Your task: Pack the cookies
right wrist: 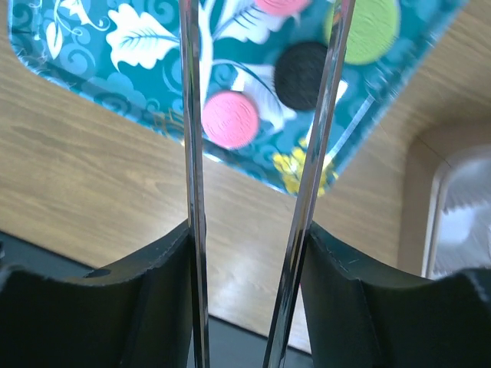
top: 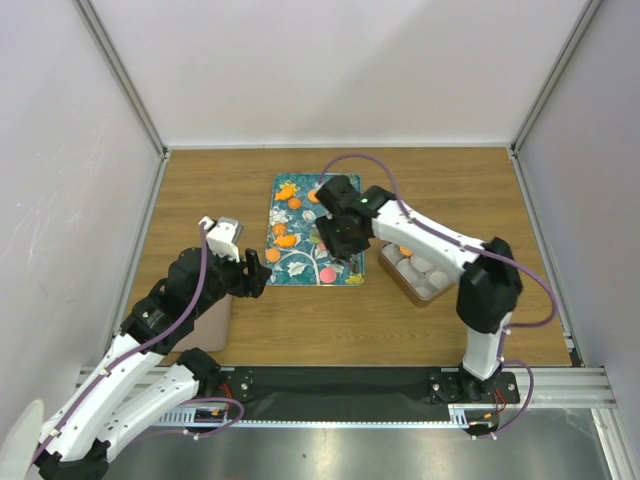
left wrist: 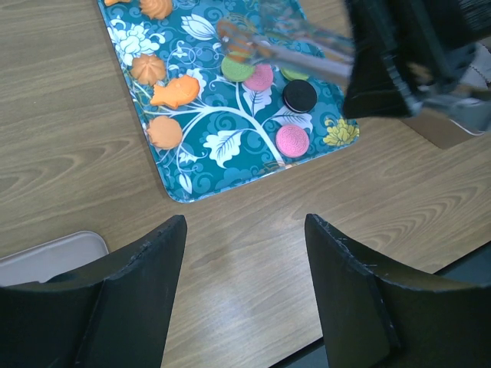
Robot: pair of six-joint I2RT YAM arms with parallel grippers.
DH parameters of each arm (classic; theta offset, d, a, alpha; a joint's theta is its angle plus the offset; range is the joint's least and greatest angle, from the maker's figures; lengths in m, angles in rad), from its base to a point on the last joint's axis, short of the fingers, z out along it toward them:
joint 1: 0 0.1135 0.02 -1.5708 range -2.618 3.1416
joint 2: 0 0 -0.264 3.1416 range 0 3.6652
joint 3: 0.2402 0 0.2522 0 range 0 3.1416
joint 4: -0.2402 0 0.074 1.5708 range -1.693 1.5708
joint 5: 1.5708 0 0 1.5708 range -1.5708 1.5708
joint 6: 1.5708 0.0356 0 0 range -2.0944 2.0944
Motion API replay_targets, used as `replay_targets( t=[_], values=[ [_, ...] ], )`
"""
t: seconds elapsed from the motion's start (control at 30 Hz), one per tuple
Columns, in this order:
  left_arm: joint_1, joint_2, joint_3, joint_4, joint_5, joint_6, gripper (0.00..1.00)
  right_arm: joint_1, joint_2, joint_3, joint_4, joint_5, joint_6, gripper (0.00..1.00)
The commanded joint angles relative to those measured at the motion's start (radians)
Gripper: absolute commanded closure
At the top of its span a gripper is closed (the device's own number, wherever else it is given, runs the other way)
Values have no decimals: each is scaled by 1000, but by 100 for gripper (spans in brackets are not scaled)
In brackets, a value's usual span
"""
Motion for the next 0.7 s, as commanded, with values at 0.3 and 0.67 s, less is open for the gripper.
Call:
replay_targets(
  t=[0.3, 0.67],
  values=[
    [-13, -11, -2, 14, -22, 0, 31, 32, 144, 133, -34, 79, -60, 45],
    [-15, -13, -2, 13, -24, 0, 31, 55, 167, 124, -40, 79, -74, 45]
  ],
)
